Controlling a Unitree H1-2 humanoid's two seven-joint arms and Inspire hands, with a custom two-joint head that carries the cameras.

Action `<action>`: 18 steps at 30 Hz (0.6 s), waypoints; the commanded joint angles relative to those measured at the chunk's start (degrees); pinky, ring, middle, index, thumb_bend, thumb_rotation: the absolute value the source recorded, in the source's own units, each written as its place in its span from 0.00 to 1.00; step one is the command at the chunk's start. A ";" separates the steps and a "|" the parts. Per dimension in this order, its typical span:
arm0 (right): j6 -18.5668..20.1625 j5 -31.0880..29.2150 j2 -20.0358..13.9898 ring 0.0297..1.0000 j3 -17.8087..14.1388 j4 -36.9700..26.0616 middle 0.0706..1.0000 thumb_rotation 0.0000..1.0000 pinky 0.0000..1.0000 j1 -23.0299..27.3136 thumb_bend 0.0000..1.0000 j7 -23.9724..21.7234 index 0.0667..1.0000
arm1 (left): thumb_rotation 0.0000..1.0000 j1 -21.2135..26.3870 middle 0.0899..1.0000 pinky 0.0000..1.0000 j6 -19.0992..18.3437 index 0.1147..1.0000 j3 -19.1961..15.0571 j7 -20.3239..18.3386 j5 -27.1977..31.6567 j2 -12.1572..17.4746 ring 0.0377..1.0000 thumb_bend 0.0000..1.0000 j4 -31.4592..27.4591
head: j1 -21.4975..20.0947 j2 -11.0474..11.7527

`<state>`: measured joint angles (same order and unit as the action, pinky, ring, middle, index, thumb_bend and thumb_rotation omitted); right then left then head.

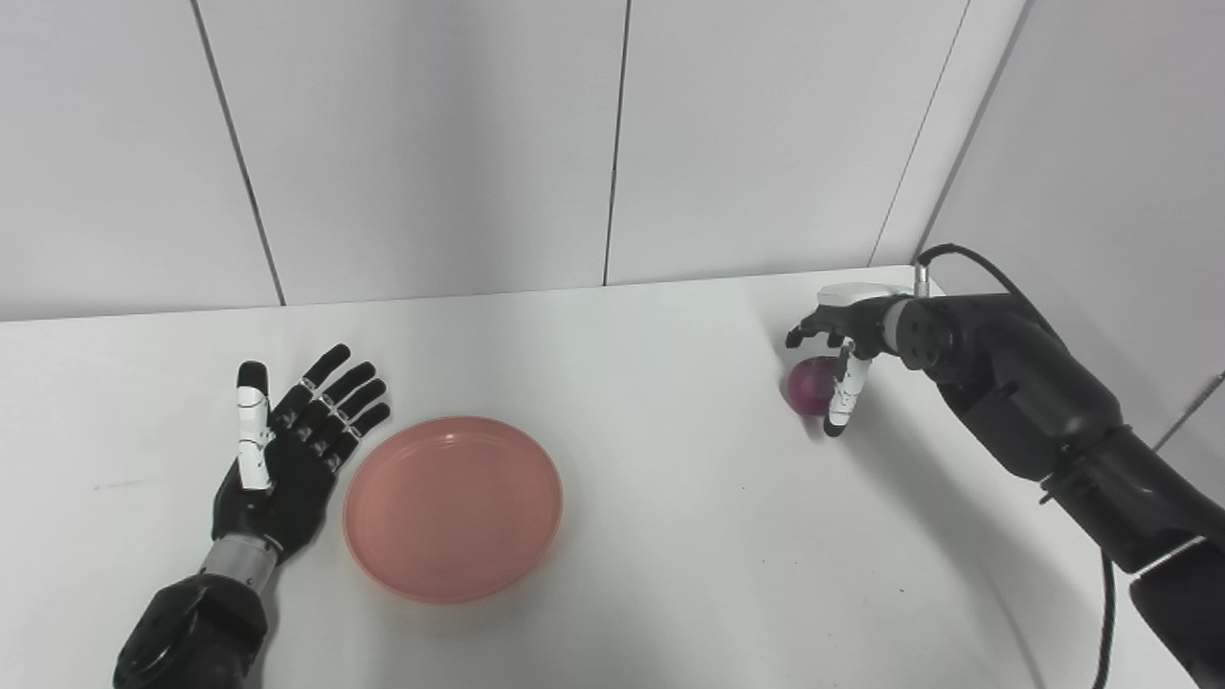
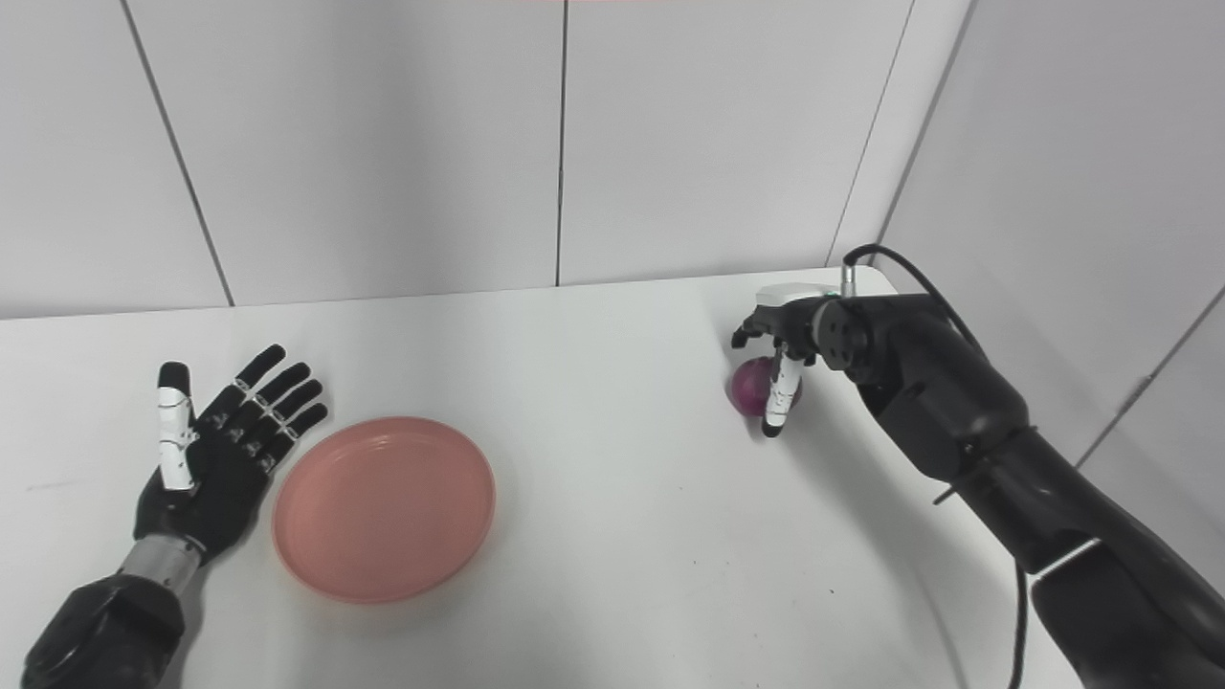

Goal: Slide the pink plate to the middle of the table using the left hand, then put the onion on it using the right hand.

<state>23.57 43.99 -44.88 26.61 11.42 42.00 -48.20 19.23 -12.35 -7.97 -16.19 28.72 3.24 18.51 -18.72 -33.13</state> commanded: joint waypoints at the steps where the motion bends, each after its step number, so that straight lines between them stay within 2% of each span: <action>1: -1.12 0.91 -0.79 0.86 -0.76 -0.23 0.93 0.09 0.66 2.50 1.00 0.99 0.86 | 0.89 -4.52 0.76 0.81 -5.19 0.78 0.16 3.05 -2.00 0.24 0.81 0.74 3.22 | 0.09 -0.07; 12: -2.10 3.02 1.29 0.83 1.32 0.56 0.94 0.10 0.60 1.78 1.00 1.22 0.85 | 0.88 -5.00 0.75 0.81 -5.60 0.78 -0.15 3.43 -1.74 -0.05 0.80 0.73 3.52 | 0.46 -0.28; 18: -2.56 3.40 2.10 0.85 1.22 1.64 0.94 0.09 0.61 1.97 1.00 1.21 0.84 | 0.88 -5.15 0.75 0.81 -5.43 0.78 0.01 2.97 -1.77 0.09 0.80 0.73 3.60 | 0.47 -0.26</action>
<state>22.41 46.79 -42.06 28.55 13.26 41.54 -47.87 19.02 -12.34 -8.05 -16.19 28.73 3.22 18.35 -18.28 -33.31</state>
